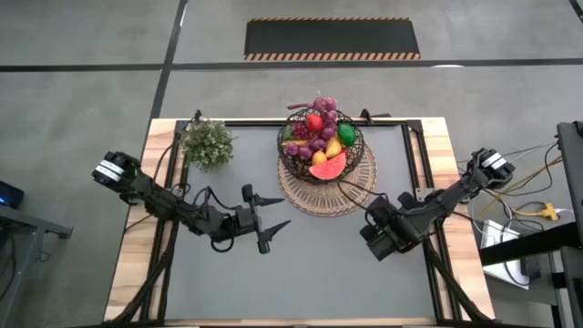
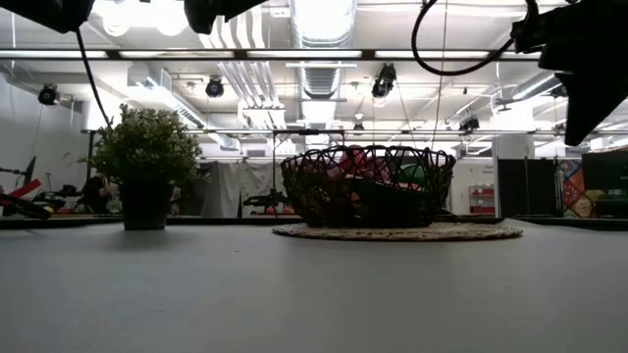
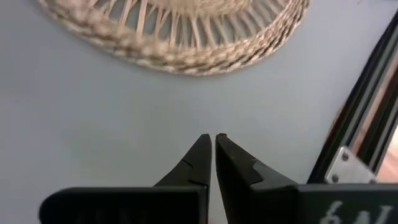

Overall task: Build produce basket
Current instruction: Put the red bell pepper into the black wire basket

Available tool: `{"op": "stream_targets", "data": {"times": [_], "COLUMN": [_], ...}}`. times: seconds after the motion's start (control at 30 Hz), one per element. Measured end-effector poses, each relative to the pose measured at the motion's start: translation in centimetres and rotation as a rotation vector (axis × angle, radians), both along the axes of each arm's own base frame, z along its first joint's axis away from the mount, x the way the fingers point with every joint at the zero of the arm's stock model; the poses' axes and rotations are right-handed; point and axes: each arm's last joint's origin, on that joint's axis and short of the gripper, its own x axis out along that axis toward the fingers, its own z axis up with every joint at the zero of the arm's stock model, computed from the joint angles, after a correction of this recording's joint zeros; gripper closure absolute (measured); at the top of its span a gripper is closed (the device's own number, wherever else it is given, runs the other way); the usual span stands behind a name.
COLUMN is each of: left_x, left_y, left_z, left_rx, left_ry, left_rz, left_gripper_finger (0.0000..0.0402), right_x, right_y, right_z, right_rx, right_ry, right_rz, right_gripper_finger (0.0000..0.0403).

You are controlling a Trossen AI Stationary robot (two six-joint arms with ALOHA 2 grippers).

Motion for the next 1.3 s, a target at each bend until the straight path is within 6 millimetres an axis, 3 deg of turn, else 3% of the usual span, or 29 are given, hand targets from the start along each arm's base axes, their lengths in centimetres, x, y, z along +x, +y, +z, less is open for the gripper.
{"op": "stream_targets", "data": {"times": [0.13, 0.3, 0.47, 0.77, 0.97, 1.3], "left_x": [0.0, 0.0, 0.0, 0.0, 0.0, 0.0], "left_y": [0.0, 0.0, 0.0, 0.0, 0.0, 0.0], "left_z": [0.1, 0.2, 0.1, 0.0, -0.1, -0.2], "left_rx": [-0.002, -0.006, -0.007, -0.001, 0.002, 0.005], "left_ry": [-0.004, -0.007, -0.007, 0.003, 0.009, 0.014], "left_rz": [-0.001, -0.001, -0.001, 0.001, 0.001, 0.001], "left_gripper_finger": [0.0136, 0.0136, 0.0136, 0.0136, 0.0136, 0.0136], "right_x": [-0.4, -0.6, -0.8, -0.9, -2.1, -3.3], "right_y": [0.1, 0.3, 0.9, 1.2, 2.3, 3.4], "right_z": [0.2, 0.2, 0.6, 0.3, -0.3, -0.6], "right_rx": [0.088, 0.15, 0.289, 0.353, 0.338, 0.313], "right_ry": [0.053, 0.096, 0.249, 0.36, 0.443, 0.462], "right_rz": [-0.004, -0.014, 0.209, 0.41, 0.644, 0.686], "right_gripper_finger": [0.0361, 0.0287, 0.0208, 0.0097, 0.0075, 0.0076]}}
